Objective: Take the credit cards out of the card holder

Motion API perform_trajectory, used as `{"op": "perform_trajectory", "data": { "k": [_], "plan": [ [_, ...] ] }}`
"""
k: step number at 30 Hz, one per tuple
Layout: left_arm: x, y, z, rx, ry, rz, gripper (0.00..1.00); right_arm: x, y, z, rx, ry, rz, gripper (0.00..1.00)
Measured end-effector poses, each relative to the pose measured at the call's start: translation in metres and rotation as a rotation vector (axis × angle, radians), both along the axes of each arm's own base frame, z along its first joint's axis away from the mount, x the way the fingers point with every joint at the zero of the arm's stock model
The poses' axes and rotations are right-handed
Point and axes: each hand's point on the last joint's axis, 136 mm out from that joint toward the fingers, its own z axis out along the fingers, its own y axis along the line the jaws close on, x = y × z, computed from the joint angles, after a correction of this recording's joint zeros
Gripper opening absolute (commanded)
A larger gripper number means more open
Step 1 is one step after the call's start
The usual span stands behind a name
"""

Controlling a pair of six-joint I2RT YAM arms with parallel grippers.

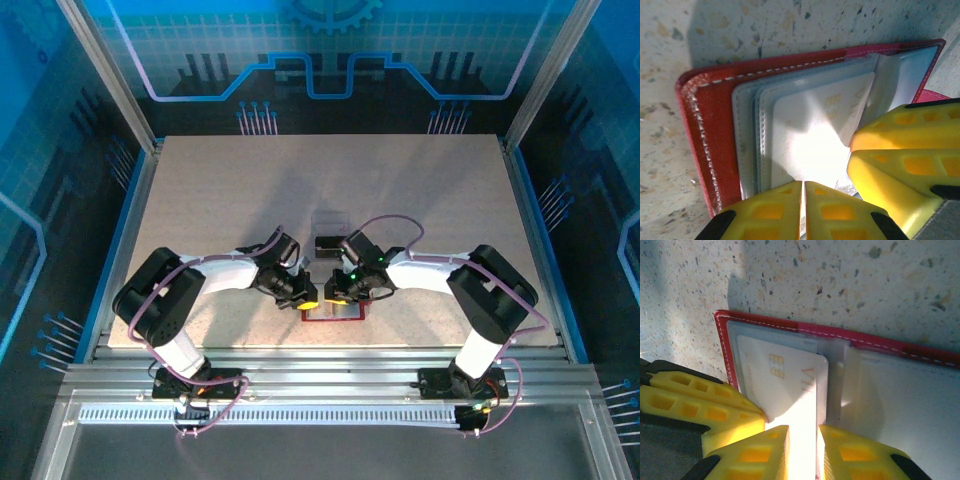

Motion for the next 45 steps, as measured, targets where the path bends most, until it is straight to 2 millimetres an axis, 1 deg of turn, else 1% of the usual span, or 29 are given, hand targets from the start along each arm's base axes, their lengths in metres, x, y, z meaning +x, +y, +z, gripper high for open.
{"op": "perform_trajectory", "data": {
  "k": [9, 18, 28, 37, 45],
  "plan": [
    [0.000, 0.000, 0.000, 0.000, 0.001, 0.000, 0.11, 0.000, -0.002, -0.002, -0.016, -0.006, 0.004, 0.22],
    [0.000, 0.000, 0.000, 0.001, 0.001, 0.000, 0.11, 0.005, -0.005, 0.003, -0.045, -0.022, -0.004, 0.21],
    [0.000, 0.000, 0.000, 0.001, 0.001, 0.000, 0.11, 0.008, 0.005, 0.010, 0.009, -0.035, 0.002, 0.20],
    [0.000, 0.000, 0.000, 0.000, 0.001, 0.000, 0.11, 0.003, 0.000, -0.001, -0.006, -0.014, 0.004, 0.20],
    [0.000, 0.000, 0.000, 0.001, 0.000, 0.001, 0.12, 0.003, 0.000, -0.003, -0.012, -0.015, 0.002, 0.19]
  ]
}}
